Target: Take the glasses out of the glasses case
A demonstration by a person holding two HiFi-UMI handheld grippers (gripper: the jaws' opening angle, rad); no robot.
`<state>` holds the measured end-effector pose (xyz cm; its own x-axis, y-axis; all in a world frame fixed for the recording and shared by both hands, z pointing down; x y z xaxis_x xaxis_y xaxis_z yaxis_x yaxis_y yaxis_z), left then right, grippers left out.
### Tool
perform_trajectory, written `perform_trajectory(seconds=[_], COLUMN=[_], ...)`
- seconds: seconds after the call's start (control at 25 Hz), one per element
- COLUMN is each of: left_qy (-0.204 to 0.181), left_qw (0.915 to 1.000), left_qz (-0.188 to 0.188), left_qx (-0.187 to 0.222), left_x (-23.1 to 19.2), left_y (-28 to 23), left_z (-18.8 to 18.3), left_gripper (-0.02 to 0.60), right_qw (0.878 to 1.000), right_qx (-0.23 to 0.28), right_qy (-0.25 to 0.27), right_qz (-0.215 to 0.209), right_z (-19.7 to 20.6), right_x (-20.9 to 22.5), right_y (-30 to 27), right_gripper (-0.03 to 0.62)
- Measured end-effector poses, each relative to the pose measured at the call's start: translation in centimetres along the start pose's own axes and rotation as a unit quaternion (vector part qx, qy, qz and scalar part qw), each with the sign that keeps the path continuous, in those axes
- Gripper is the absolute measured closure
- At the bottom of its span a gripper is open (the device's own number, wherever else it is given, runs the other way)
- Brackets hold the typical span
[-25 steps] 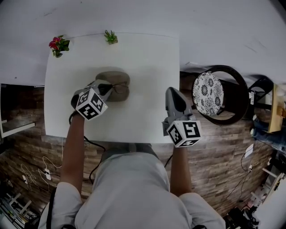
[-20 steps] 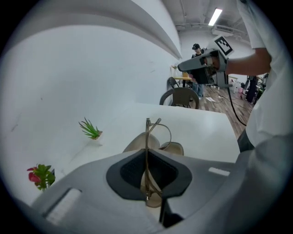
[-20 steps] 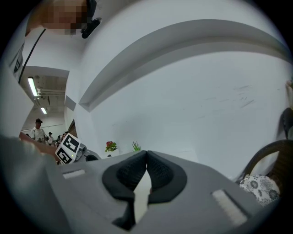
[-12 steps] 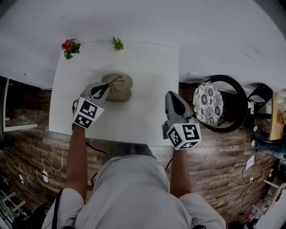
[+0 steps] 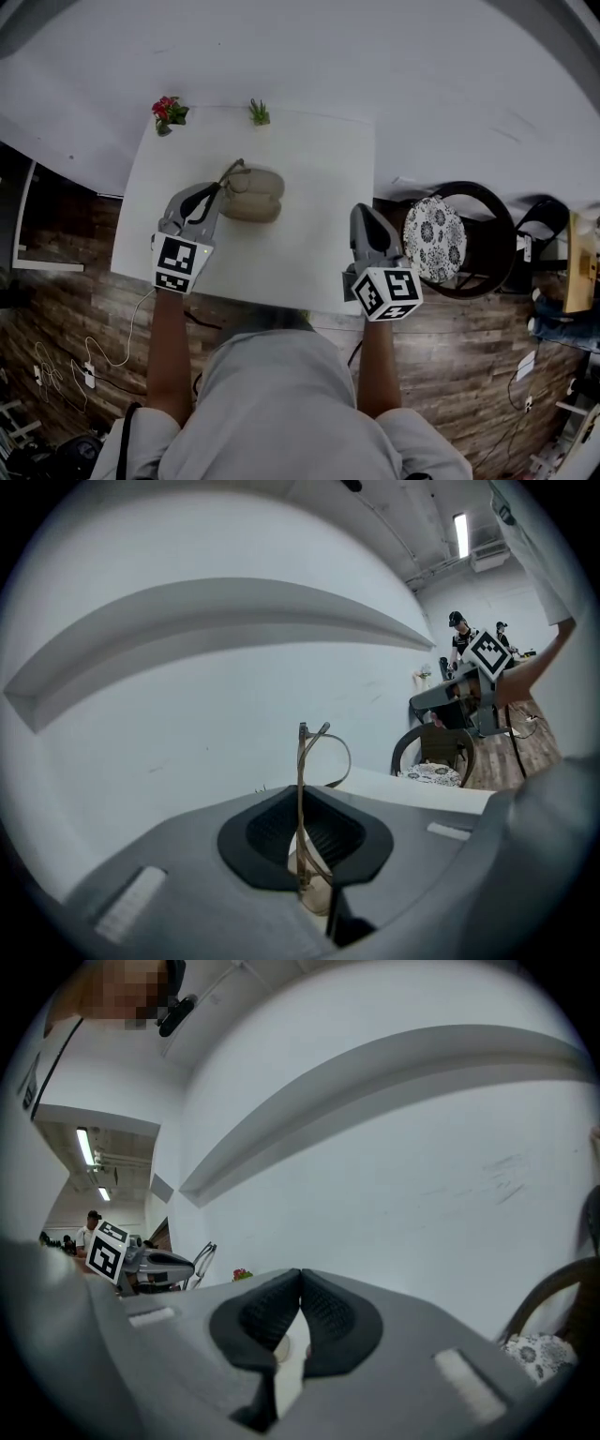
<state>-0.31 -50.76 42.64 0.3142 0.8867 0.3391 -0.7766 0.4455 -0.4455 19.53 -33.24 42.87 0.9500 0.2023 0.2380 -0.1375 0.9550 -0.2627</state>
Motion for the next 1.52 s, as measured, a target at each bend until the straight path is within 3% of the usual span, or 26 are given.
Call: perform_trajectory(seconds=[0.28, 0.8, 1.52], left_qy=[0.033, 0.084, 0.109], left_qw=[0.9975, 0.9818, 0.9651], left_qz=[-0.052, -0.141, -0.185], left_qx=[0.034, 0.096, 0.149], left_x=[0.0, 0.1, 0.4], left_y=[4.6, 11.1, 14.1], left_z=[-1.3, -2.6, -3.5], left_gripper=[0.558, 0.558, 0.558], right_qw=[1.000, 0.999, 0.997], right_qx=[0.009, 0.021, 0.042], right_qy=[0.012, 0.033, 0.059], right_qz=[-0.015, -0.036, -0.035], right_z=[-1.0, -1.8, -3.4], right_x=[-0.7, -0.7, 0.4], right_y=[1.4, 3.4, 5.0], right_gripper=[0.591, 0.591, 0.591])
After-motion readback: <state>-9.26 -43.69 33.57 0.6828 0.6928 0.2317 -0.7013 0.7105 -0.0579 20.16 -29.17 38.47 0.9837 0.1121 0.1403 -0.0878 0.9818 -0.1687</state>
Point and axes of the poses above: the fingertips, and each gripper's own axes: y backward along the fingers, x to its right, z out of its underside, the point moved 1 cm from there along y, backward along the fingers, and after that the axes turned 9 degrees about -x, right-handed, at the moved point
